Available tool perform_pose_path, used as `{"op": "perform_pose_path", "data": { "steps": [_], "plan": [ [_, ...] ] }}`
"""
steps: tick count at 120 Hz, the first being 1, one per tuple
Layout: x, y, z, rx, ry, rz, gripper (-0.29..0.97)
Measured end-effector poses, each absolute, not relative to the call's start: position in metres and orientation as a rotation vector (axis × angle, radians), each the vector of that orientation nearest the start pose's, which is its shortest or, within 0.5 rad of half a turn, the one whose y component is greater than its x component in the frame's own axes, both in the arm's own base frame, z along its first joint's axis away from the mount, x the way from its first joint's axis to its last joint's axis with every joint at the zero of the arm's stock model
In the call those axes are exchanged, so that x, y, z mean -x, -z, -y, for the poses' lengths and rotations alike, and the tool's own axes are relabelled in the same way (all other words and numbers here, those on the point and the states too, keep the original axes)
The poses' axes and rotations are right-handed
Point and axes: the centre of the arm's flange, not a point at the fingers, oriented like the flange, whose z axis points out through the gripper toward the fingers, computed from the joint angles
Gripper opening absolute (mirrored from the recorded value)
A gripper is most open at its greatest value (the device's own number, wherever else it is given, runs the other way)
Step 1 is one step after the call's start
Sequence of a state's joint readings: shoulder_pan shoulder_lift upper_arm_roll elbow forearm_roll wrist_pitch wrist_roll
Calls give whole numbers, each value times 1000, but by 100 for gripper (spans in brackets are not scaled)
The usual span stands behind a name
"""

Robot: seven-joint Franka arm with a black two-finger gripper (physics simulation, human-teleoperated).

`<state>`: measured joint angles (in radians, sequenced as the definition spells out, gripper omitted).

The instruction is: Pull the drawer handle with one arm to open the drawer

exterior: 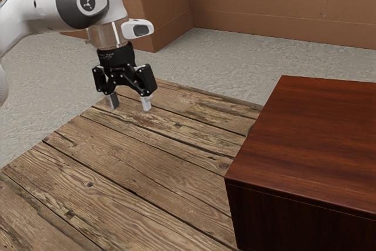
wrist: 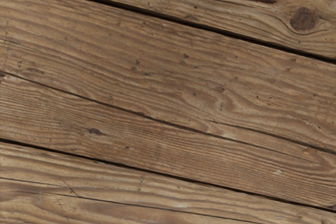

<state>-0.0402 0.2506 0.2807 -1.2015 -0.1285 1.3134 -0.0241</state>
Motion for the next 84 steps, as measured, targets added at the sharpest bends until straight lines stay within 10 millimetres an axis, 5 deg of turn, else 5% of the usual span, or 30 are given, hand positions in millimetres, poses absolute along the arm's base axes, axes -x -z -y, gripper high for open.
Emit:
{"op": "perform_pose_path", "data": {
  "steps": [44,49,59,66,74,84],
  "plan": [
    [-591,-637,-108,3203,-168,367,68],
    [-585,-654,-107,3205,-120,357,68],
    [-554,-733,-95,3213,125,309,68],
    [-536,-768,-75,3224,235,251,68],
    [-532,-782,-39,3239,298,159,68],
    [-545,-771,-5,3250,295,81,68]
  ]
}}
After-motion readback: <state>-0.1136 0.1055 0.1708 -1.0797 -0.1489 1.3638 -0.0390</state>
